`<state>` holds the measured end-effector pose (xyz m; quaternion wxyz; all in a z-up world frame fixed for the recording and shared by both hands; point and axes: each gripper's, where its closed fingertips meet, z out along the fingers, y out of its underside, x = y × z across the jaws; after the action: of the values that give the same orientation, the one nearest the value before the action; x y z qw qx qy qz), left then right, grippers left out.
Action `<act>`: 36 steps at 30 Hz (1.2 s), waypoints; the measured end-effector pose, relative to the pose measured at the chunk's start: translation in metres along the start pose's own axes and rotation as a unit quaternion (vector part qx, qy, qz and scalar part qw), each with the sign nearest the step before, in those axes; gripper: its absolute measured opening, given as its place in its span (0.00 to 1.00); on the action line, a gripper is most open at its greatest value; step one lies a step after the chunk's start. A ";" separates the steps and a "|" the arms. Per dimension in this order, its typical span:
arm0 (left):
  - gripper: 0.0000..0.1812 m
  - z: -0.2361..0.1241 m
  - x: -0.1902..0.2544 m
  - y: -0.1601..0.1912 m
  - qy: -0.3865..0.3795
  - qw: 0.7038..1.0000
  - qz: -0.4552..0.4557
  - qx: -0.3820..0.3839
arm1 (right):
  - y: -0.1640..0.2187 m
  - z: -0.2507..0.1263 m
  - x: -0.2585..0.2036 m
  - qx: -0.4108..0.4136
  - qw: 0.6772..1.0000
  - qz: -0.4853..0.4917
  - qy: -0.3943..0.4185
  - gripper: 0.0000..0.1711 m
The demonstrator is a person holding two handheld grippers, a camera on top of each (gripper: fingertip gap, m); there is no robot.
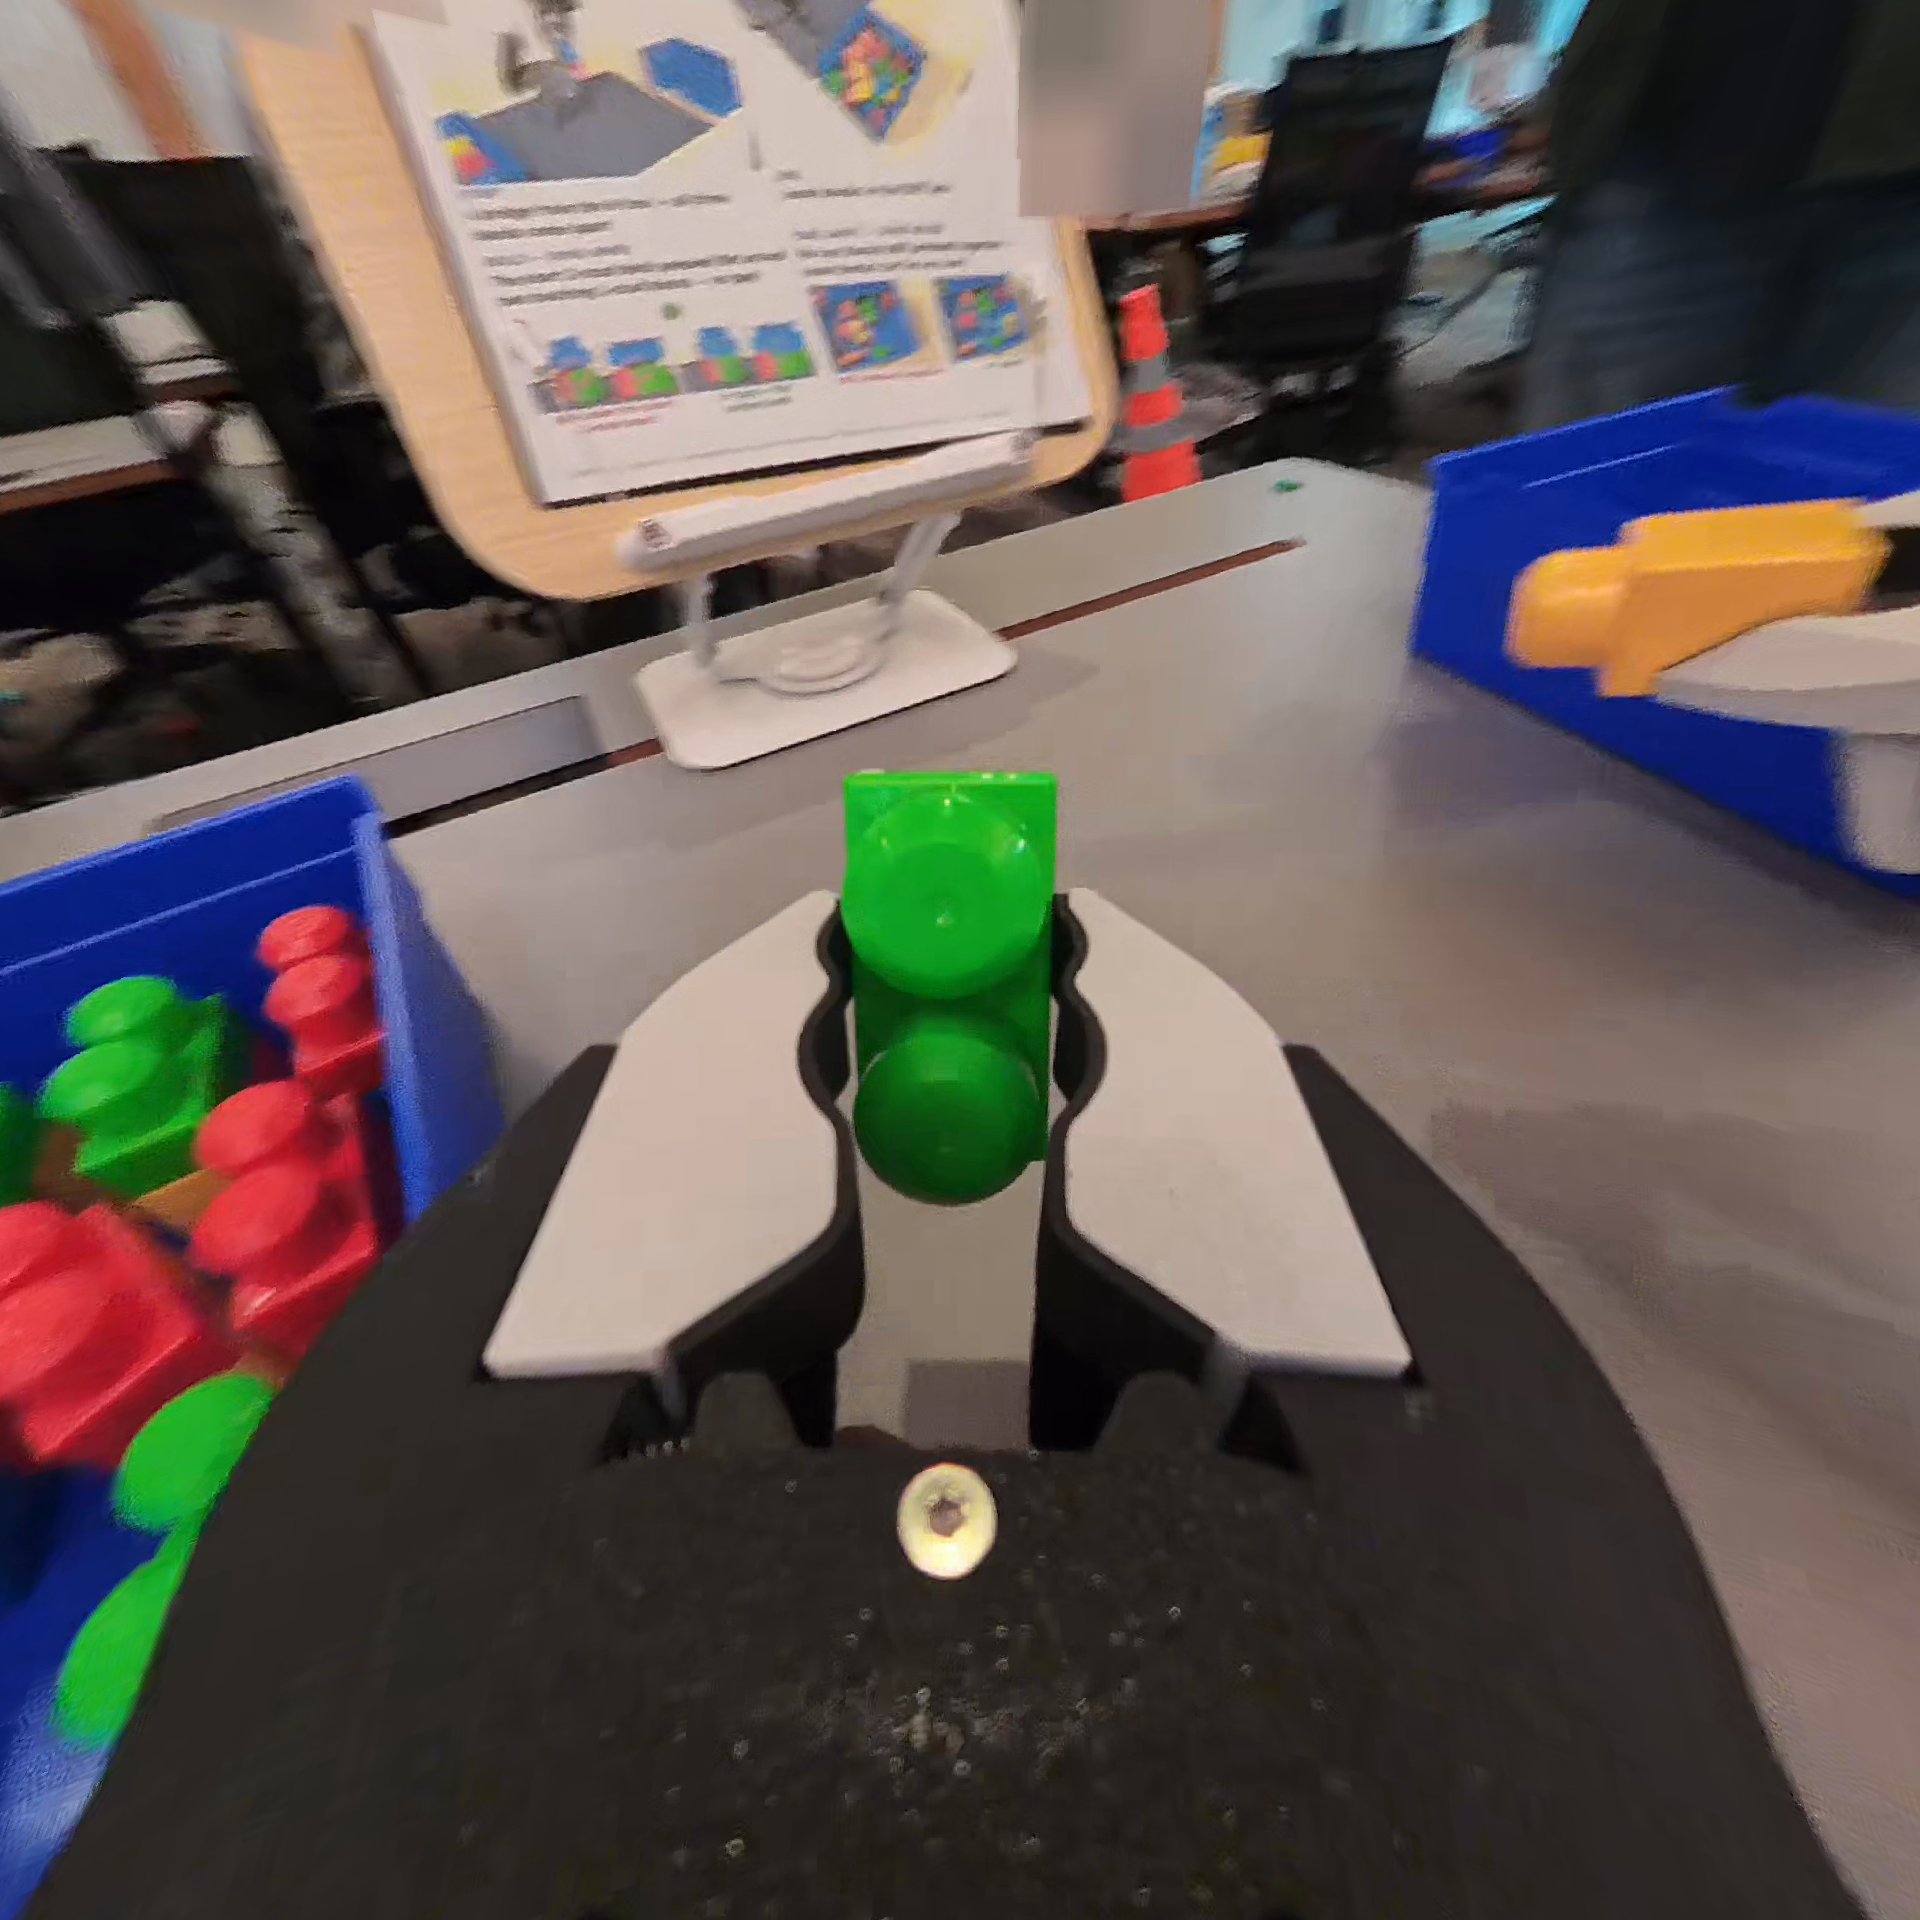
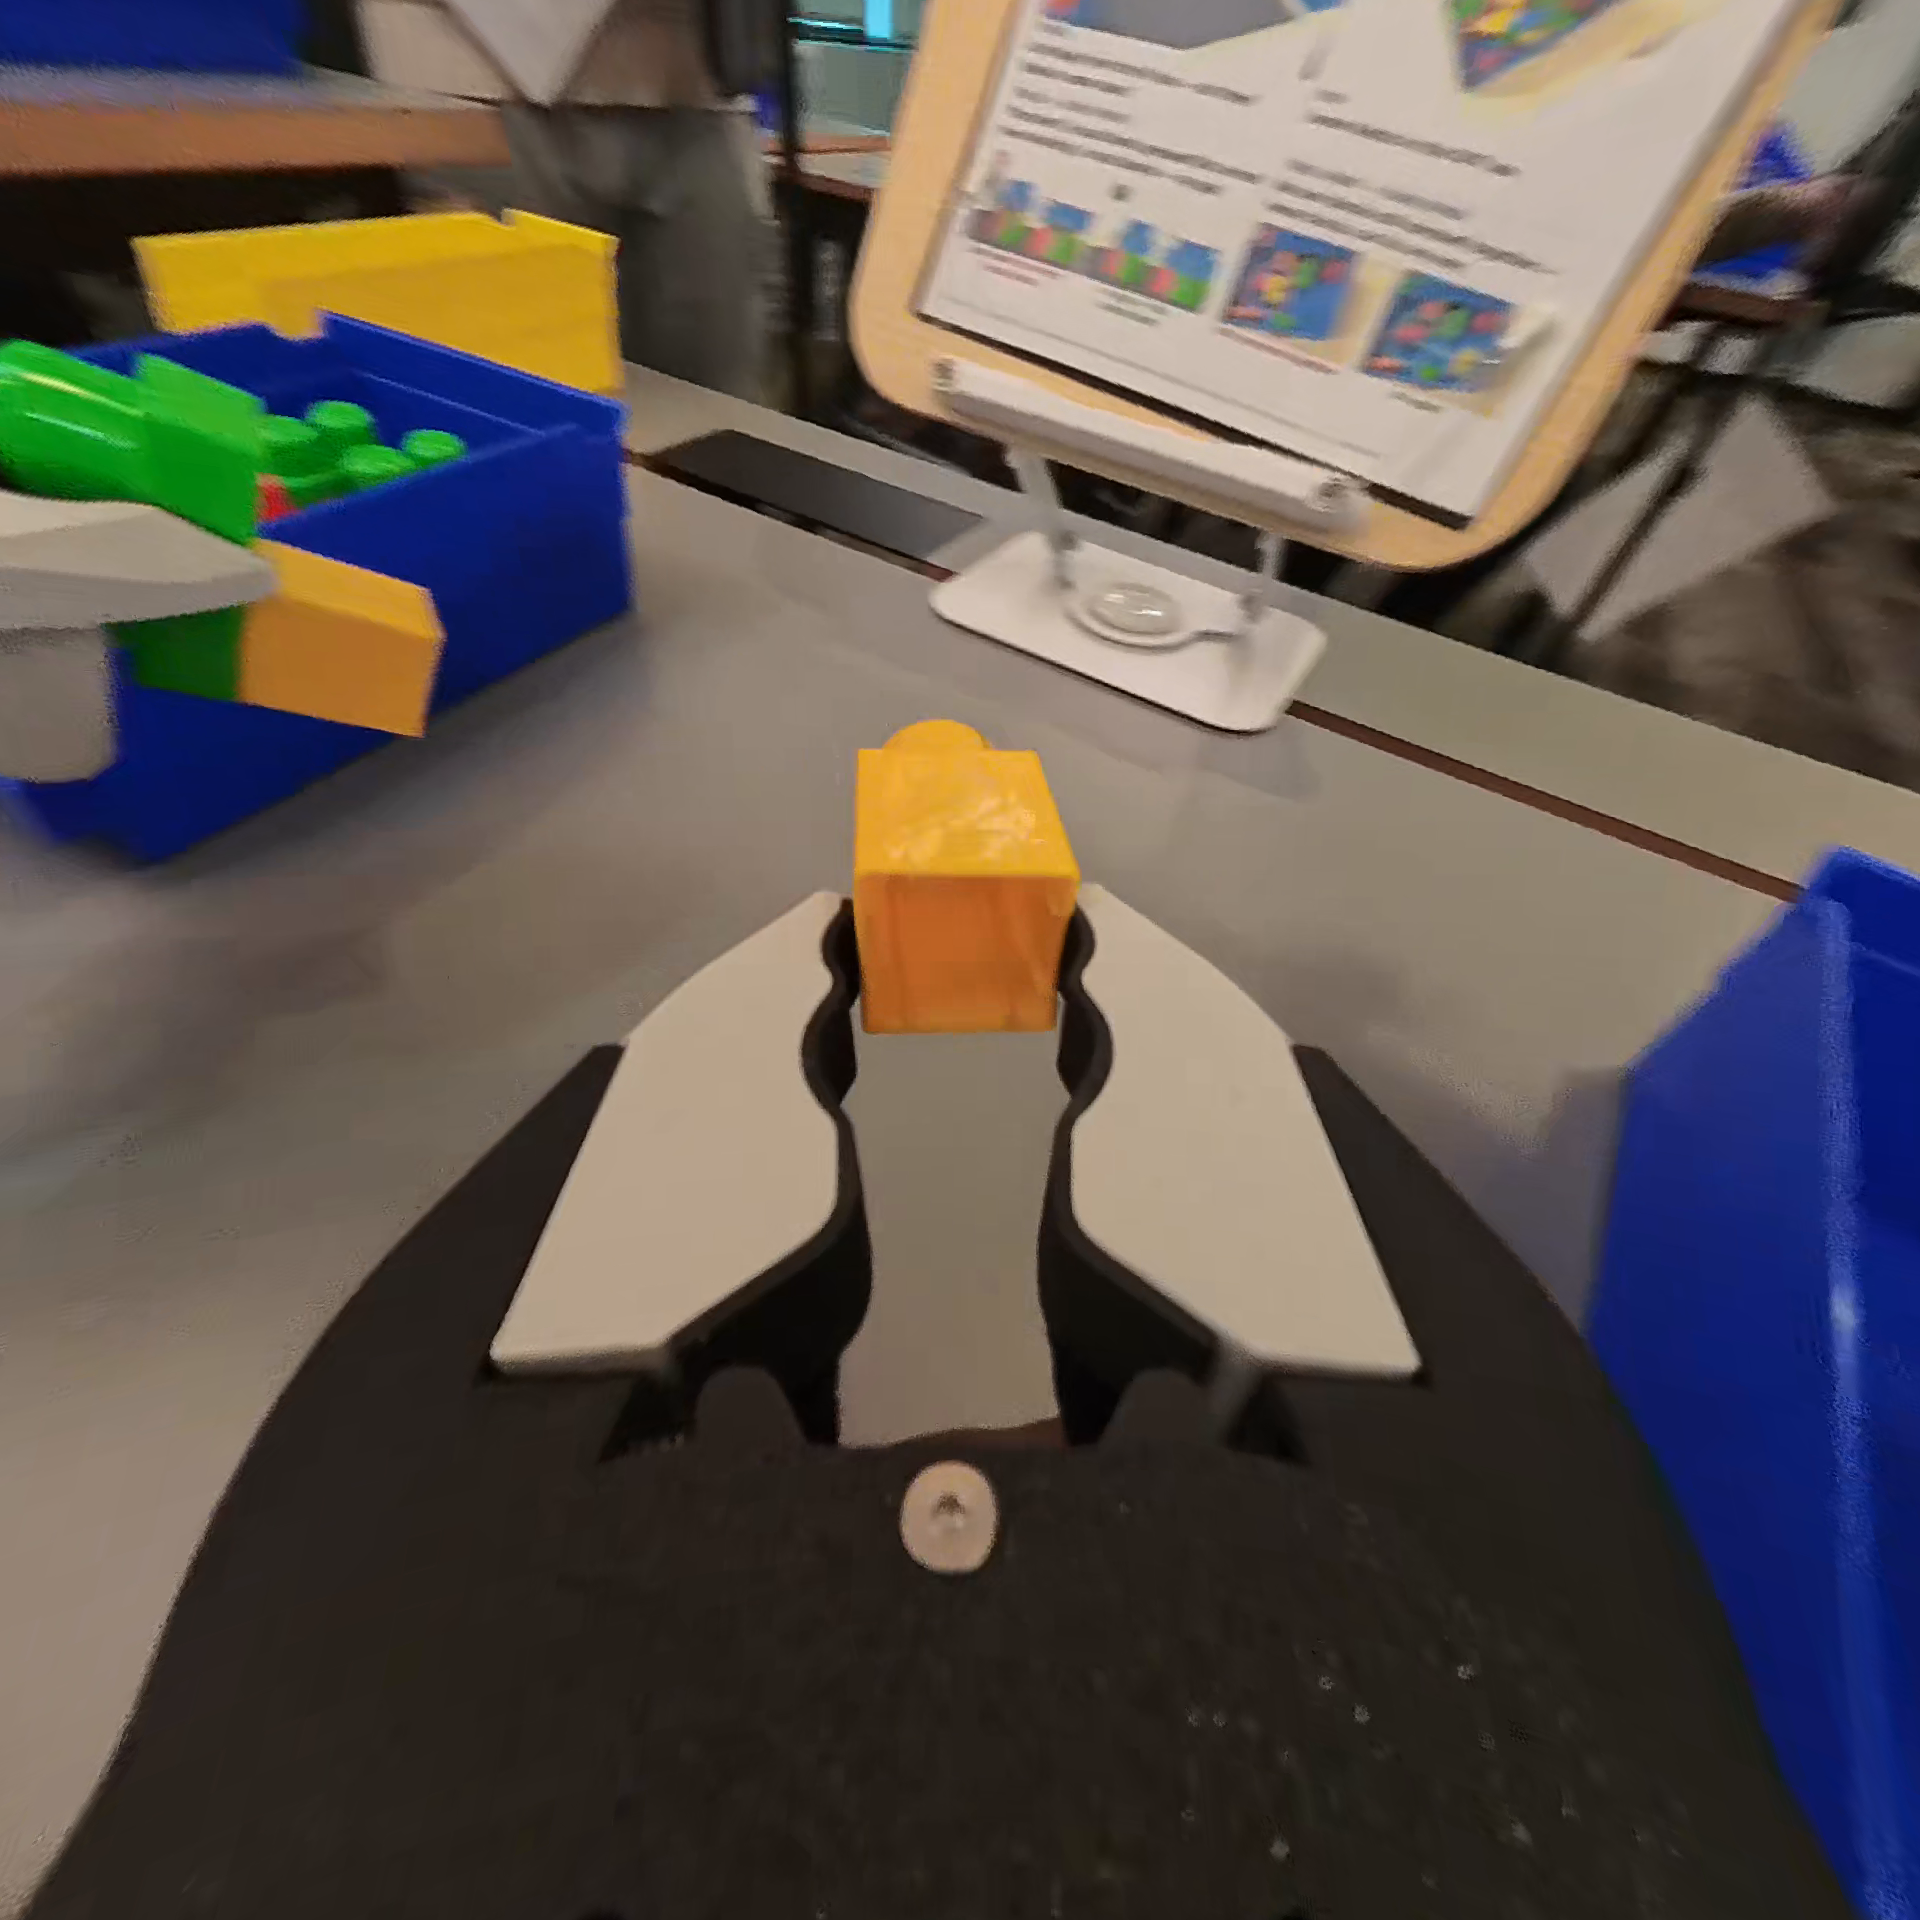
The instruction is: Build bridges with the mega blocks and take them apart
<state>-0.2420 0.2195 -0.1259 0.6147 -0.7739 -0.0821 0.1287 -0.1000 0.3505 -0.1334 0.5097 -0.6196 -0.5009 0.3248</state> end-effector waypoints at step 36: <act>0.20 -0.005 0.038 0.022 0.027 0.999 0.004 -0.024 | 0.151 0.003 0.359 -0.259 0.916 0.159 0.263 0.22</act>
<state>-0.2050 0.2204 -0.1498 0.5973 -0.7920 -0.0657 0.1081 0.0438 0.6960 -0.2396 0.3864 -0.8645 -0.3098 0.0855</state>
